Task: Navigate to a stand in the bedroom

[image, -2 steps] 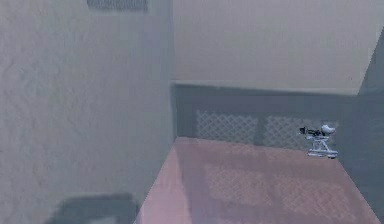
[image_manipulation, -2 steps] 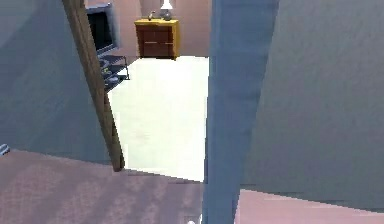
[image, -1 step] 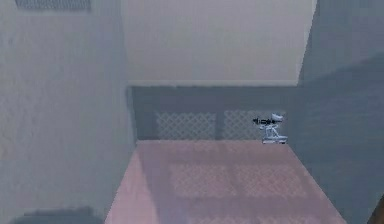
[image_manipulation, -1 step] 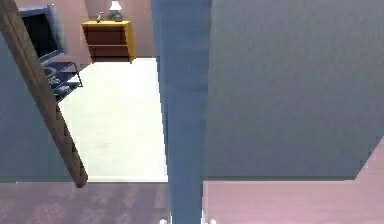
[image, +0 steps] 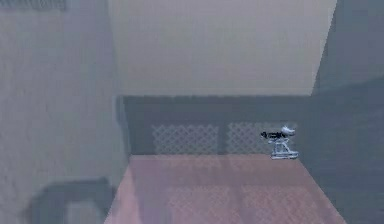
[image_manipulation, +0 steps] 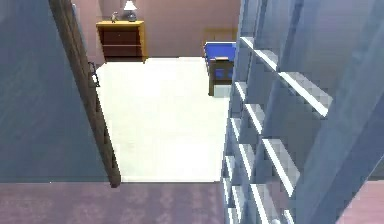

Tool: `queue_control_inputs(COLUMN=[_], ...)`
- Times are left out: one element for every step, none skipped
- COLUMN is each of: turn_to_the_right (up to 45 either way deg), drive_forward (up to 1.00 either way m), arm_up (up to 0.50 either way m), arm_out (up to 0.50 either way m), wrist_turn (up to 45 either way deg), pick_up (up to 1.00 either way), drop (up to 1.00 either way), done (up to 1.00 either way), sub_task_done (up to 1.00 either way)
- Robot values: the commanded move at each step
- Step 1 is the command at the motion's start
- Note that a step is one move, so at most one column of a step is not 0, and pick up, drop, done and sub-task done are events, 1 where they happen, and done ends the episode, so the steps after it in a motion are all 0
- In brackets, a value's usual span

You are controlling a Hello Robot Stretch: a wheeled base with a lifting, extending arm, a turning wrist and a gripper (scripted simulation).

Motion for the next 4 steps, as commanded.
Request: queue_control_inputs(turn_to_the_right=[45.0, 27.0, 0.0, 3.0], drive_forward=[0.00, 0.00, 1.00, 0.00], arm_up=[0.00, 0.00, 0.00, 0.00], arm_out=[0.00, 0.00, 0.00, 0.00], wrist_turn=[0.0, 0.0, 0.0, 0.0], pick_up=[0.00, 0.00, 0.00, 0.00], drop=[0.00, 0.00, 0.00, 0.00], done=[0.00, 0.00, 0.00, 0.00], sub_task_done=[0.00, 0.00, 0.00, 0.00])
